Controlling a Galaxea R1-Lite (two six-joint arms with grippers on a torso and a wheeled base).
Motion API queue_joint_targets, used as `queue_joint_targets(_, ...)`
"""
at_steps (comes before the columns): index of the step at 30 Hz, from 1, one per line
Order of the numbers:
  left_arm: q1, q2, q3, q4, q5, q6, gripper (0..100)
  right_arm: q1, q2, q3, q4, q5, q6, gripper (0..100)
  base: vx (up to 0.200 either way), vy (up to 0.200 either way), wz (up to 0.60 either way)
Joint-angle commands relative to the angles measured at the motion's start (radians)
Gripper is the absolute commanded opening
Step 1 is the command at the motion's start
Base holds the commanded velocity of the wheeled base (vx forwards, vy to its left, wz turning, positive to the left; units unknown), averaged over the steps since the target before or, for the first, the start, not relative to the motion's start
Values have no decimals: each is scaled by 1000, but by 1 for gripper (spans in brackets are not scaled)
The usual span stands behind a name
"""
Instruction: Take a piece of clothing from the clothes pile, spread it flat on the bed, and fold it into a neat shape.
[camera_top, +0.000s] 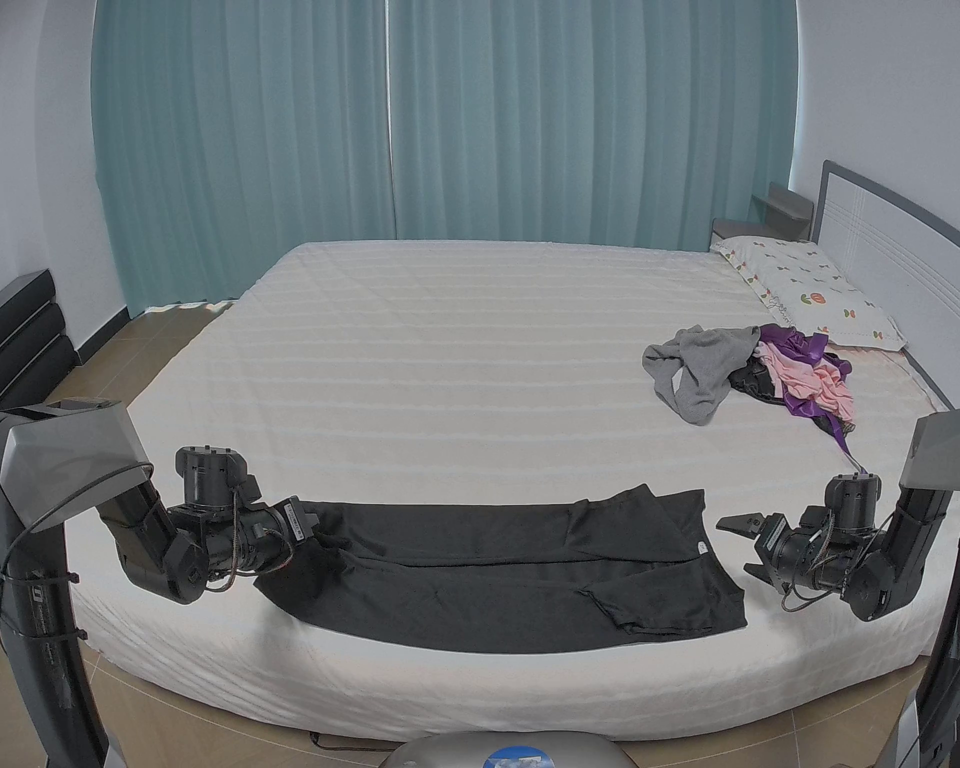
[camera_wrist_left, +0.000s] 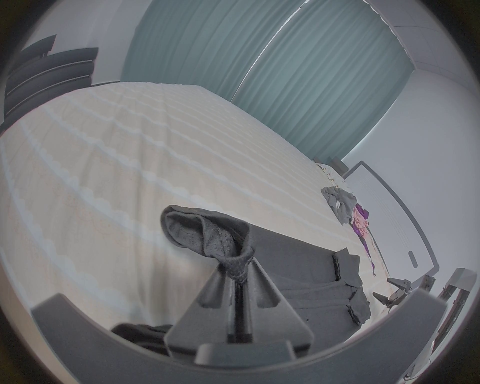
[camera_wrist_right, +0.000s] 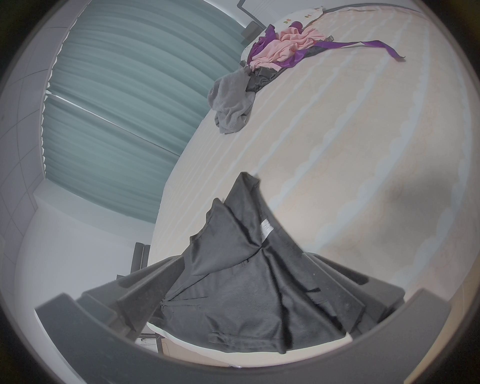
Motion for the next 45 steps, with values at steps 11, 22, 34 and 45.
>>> queue_joint_targets(11, -138, -92, -152, 269, 97, -2, 0, 6, -1, 0, 0, -1, 0, 100, 0, -200, 0)
queue_joint_targets(22, -258, -92, -313, 501, 138, -37, 0, 9, -9, 9, 0, -1, 0, 100, 0, -200, 0)
queue_joint_targets(34, -377, -36, -523, 720, 158, -74, 0, 26, -4, 11, 0, -1, 0, 100, 0, -183, 0)
queue_joint_targets(45, -452, 76, -670, 763, 253, -115, 0, 43, -1, 14, 0, -3, -1, 100, 0, 0, 0)
